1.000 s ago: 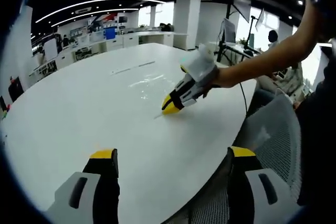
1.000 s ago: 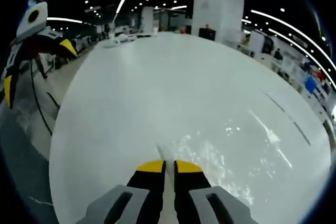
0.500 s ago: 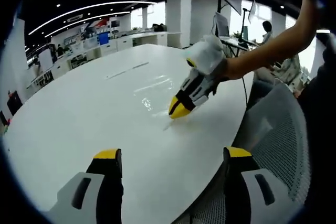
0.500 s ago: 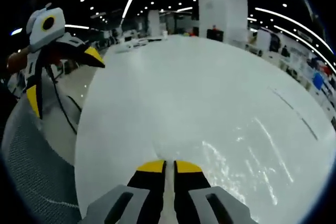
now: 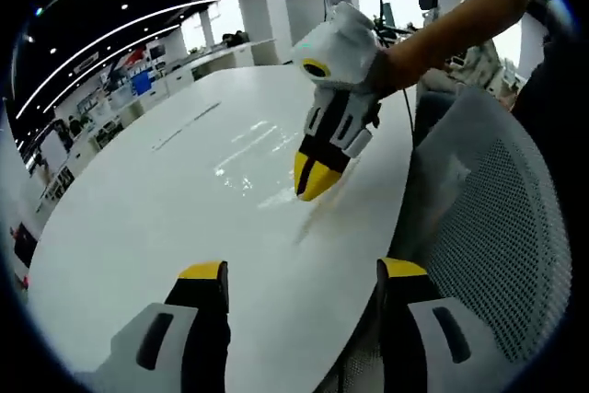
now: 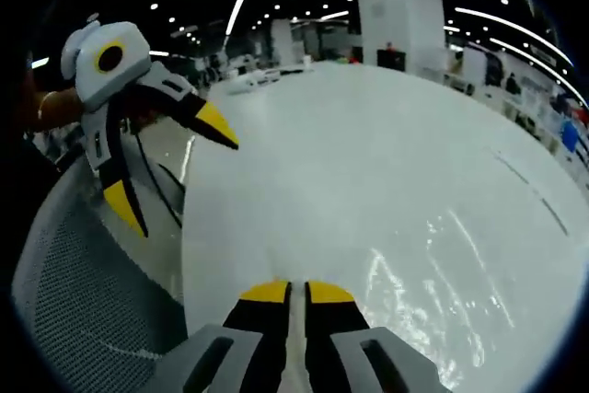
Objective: Open the resealable bag by pulling the two sides of the seal apart until the entire bag opening is separated and visibly accessible.
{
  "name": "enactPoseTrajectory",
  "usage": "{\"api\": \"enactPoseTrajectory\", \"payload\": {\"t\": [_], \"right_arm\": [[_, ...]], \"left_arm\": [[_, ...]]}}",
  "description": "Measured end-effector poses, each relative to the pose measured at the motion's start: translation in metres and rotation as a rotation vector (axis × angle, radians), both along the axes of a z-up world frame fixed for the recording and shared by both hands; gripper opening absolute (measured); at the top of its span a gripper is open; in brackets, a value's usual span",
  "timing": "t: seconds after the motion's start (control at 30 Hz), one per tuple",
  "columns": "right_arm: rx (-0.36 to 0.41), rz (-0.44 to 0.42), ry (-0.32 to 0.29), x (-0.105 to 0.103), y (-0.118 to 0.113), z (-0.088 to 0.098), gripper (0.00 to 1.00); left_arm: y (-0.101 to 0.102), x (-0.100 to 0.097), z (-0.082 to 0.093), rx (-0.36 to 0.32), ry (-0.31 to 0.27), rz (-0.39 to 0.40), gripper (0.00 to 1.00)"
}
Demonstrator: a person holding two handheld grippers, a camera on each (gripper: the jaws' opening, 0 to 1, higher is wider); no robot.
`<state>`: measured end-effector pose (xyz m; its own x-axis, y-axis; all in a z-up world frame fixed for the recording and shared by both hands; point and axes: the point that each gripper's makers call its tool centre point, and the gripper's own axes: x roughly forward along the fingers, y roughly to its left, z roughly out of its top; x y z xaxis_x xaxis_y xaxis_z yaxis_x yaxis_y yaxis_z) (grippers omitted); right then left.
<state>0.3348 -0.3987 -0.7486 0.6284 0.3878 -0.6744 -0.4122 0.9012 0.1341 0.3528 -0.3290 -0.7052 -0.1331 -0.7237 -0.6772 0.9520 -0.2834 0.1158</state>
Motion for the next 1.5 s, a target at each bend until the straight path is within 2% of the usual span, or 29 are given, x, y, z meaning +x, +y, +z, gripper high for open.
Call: {"api": "enactPoseTrajectory", "payload": {"t": [0.1, 0.17, 0.3, 0.5, 0.73, 0.87, 0.9, 0.97, 1.0, 1.13, 1.23, 1.5], "right_arm": [[0.009, 0.028, 0.005, -0.006, 0.010, 0.003, 0.00], [0.017, 0.051, 0.005, -0.010, 0.017, 0.004, 0.00], [0.019, 0.082, 0.010, -0.017, 0.026, 0.007, 0.00], [0.017, 0.109, 0.009, -0.022, 0.035, 0.011, 0.00], [0.003, 0.126, 0.015, -0.028, 0.040, 0.010, 0.00], [-0.015, 0.145, 0.014, -0.032, 0.044, 0.012, 0.00], [-0.017, 0.149, 0.014, -0.032, 0.045, 0.013, 0.00], [-0.014, 0.154, 0.013, -0.033, 0.046, 0.014, 0.00], [-0.012, 0.154, 0.013, -0.032, 0.047, 0.014, 0.00], [-0.012, 0.153, 0.013, -0.033, 0.047, 0.014, 0.00], [-0.013, 0.156, 0.015, -0.033, 0.047, 0.014, 0.00], [-0.025, 0.186, 0.019, -0.039, 0.052, 0.014, 0.00]], "left_arm": [[-0.004, -0.003, -0.002, 0.003, -0.005, -0.005, 0.61], [-0.007, -0.008, -0.003, 0.002, 0.013, -0.030, 0.59], [-0.011, -0.014, -0.005, 0.007, -0.025, -0.102, 0.52], [-0.015, -0.023, -0.012, 0.019, -0.031, -0.157, 0.45], [-0.020, -0.030, -0.015, 0.029, -0.068, -0.222, 0.39], [-0.021, -0.031, -0.019, 0.054, -0.114, -0.268, 0.33], [-0.021, -0.032, -0.020, 0.054, -0.113, -0.274, 0.31], [-0.024, -0.039, -0.021, 0.054, -0.063, -0.282, 0.28], [-0.024, -0.040, -0.021, 0.053, -0.061, -0.285, 0.26], [-0.026, -0.046, -0.021, 0.051, -0.086, -0.324, 0.21], [-0.026, -0.048, -0.023, 0.061, -0.104, -0.349, 0.13], [-0.027, -0.052, -0.024, 0.067, -0.130, -0.395, 0.07]]}}
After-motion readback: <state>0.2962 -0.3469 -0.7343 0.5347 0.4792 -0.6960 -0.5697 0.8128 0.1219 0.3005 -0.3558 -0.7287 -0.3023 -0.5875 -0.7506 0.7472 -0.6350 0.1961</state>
